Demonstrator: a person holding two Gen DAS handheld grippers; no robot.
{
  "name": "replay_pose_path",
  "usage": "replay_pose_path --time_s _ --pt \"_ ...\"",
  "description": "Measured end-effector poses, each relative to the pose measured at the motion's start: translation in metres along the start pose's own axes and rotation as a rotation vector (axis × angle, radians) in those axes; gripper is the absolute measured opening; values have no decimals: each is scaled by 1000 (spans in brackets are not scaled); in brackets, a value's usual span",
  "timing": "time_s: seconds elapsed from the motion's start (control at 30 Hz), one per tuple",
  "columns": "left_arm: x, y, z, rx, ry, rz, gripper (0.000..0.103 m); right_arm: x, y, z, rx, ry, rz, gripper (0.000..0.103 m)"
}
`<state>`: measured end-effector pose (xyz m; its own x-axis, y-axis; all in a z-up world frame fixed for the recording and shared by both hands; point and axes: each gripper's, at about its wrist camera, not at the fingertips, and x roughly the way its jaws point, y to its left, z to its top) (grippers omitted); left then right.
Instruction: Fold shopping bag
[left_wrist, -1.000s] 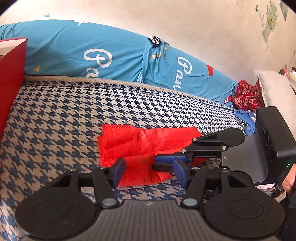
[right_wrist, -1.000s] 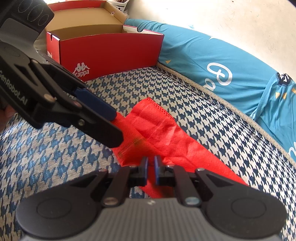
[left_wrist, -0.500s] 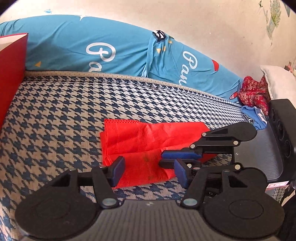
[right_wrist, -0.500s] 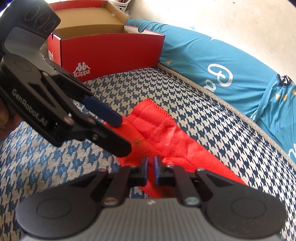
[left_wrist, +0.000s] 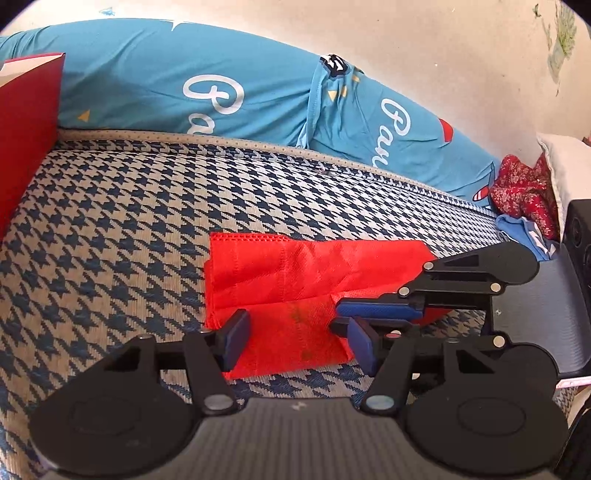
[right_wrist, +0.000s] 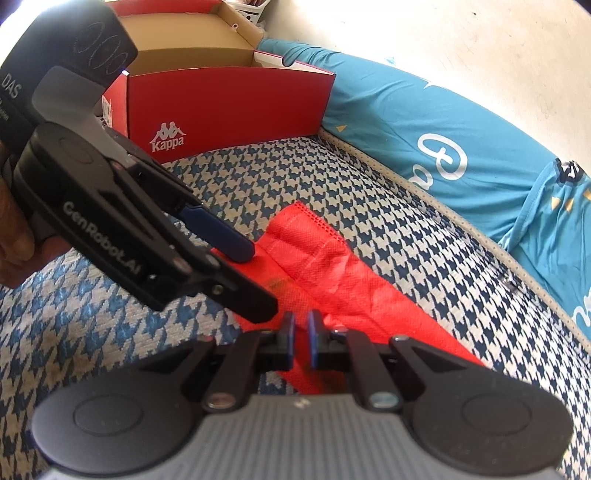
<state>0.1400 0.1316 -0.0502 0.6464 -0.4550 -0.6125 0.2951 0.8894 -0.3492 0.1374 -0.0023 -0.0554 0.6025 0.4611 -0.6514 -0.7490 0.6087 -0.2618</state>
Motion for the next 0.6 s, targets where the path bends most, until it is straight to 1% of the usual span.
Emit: replay_pose_path --time_s 0.17,0.33,0.47,0.6 --pt "2 -8 1 30 3 41 58 -4 -2 -1 4 0 -4 7" --pt "2 -8 3 27 4 49 58 -9 -4 -2 22 2 -7 7" --pt "4 -13 1 47 4 75 58 -13 -6 -3 39 4 -9 7" --pt "5 -16 1 42 -3 97 58 -15 -10 -5 57 9 -10 6"
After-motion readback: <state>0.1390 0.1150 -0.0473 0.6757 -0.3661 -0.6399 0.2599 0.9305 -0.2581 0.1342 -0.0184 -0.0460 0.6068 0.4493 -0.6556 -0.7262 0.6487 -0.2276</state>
